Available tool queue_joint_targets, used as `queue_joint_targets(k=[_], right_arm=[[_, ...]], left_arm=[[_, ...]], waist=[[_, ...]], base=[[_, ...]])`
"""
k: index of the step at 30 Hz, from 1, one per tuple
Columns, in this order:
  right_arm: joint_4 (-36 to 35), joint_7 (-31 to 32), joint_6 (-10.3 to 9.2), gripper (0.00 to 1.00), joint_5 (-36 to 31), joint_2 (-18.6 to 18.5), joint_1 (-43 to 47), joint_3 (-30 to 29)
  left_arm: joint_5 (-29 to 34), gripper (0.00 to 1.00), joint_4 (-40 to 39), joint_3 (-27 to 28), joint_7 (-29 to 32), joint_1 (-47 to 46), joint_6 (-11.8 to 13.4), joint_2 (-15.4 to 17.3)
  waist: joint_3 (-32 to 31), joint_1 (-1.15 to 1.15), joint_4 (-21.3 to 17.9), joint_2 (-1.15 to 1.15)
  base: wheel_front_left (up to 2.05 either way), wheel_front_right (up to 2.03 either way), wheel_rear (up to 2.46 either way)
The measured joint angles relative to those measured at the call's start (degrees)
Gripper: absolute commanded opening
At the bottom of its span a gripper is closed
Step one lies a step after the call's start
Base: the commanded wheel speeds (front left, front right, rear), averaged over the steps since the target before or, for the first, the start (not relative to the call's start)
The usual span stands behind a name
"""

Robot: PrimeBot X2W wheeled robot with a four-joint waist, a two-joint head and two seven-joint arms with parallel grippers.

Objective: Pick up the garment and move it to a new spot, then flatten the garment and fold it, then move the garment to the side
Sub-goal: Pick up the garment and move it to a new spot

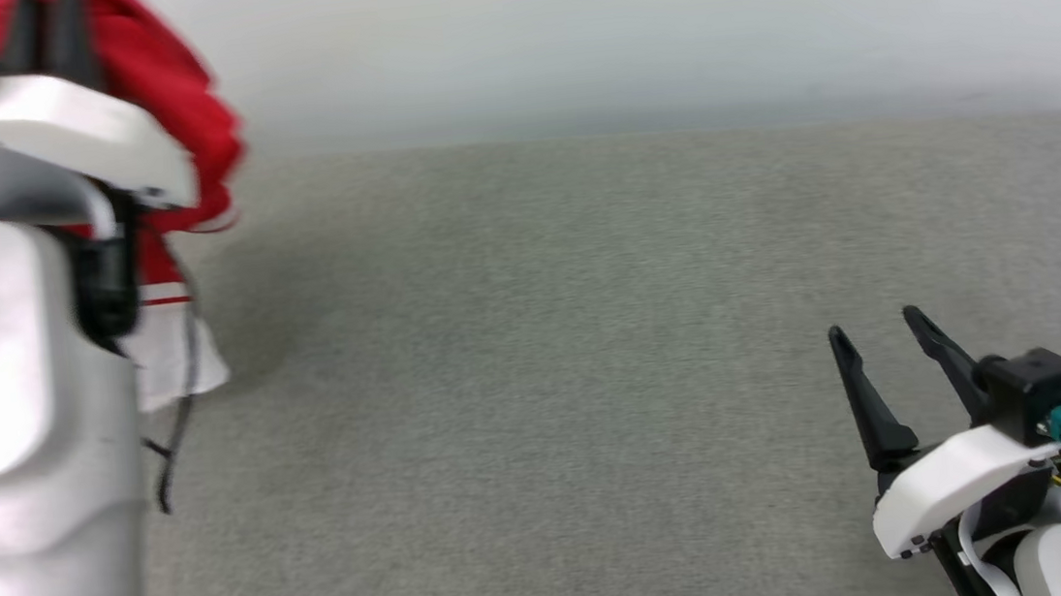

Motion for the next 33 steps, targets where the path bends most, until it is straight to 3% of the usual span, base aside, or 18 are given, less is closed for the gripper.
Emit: queue_joint_targets(k=[8, 11, 20, 27, 28, 30, 31, 33], right_arm=[[-2.03, 1.77, -0.01, 1.0, -0.55, 0.57, 1.95, -2.22], [-2.67, 2.16, -0.01, 1.0, -0.55, 0.65, 2.13, -2.66], [-3.58, 2.04, -0.01, 1.0, -0.19, 0.86, 1.63, -3.09], [-2.92, 1.46, -0.01, 1.0, 0.36, 1.0, 1.37, -3.25], [-2.79, 1.45, -0.01, 1.0, 0.38, 1.01, 1.16, -3.35], [-2.71, 1.36, -0.01, 1.0, 0.48, 1.04, 0.6, -3.36], [-2.64, 1.29, -0.01, 1.0, 0.48, 1.08, 0.48, -3.41], [-2.43, 1.27, -0.01, 1.0, 0.48, 1.1, 0.48, -3.52]], left_arm=[[-3.33, 0.0, -5.99, -9.43, 2.58, 5.95, -2.85, -11.67], [-5.64, 0.0, -7.22, -13.81, 2.89, 7.5, -3.81, -13.83], [-9.18, 0.0, -4.28, -24.06, 2.23, 17.38, -2.35, -14.88], [-8.25, 0.0, 0.96, -28.04, 2.49, 24.66, -1.42, -14.01], [-8.08, 0.09, 1.53, -28.43, 2.54, 24.93, -1.59, -13.73], [-8.01, 0.66, 1.89, -28.8, 1.72, 25.26, -1.88, -13.52], [-7.95, 1.0, 1.81, -28.91, 0.98, 25.26, -2.12, -13.5], [-7.89, 1.0, 1.05, -28.77, -1.16, 25.12, -2.23, -13.5]], waist=[[-1.14, 0.0, -7.47, 0.0], [-0.73, 0.0, -9.74, 0.0], [3.32, 0.01, -13.69, 0.0], [5.54, 0.01, -13.36, 0.0], [5.64, 0.01, -13.04, 0.0], [5.69, 0.02, -12.31, 0.0], [5.63, 0.02, -11.92, 0.0], [5.25, 0.02, -11.16, 0.0]], base=[[0.0, 0.0, 0.0], [0.0, 0.0, 0.0], [0.0, 0.0, 0.0], [0.0, 0.0, 0.0], [0.0, 0.0, 0.0], [0.0, 0.0, 0.0], [0.0, 0.0, 0.0], [0.0, 0.0, 0.0]])
